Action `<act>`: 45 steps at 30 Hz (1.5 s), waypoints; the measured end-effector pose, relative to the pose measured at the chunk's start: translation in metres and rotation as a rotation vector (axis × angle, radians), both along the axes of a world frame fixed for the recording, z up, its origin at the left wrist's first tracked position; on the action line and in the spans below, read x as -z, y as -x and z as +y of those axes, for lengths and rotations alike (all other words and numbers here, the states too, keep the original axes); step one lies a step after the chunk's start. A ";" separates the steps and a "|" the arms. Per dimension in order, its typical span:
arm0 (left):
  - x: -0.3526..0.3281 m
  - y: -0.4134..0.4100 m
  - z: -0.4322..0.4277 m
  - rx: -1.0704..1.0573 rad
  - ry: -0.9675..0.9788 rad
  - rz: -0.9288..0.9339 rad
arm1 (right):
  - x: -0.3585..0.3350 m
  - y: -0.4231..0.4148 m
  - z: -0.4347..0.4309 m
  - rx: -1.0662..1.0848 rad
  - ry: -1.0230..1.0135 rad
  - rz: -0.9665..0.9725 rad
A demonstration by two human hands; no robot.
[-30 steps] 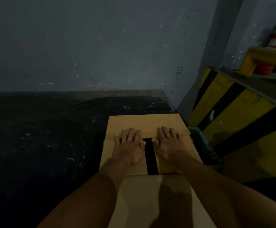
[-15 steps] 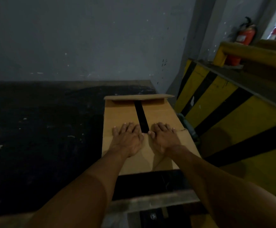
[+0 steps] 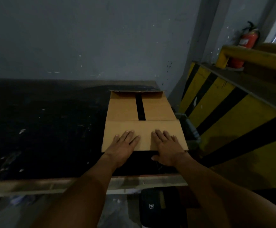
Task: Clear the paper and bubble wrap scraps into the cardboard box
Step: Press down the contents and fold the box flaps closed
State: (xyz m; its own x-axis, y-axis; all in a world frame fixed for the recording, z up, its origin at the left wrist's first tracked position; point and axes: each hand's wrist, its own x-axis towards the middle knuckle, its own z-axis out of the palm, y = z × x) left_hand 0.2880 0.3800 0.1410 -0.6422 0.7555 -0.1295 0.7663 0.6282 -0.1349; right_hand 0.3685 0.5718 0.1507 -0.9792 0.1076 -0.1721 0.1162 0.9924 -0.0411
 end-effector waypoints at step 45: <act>0.005 0.241 0.102 -0.178 -0.389 0.006 | 0.006 0.234 0.079 0.165 0.124 0.251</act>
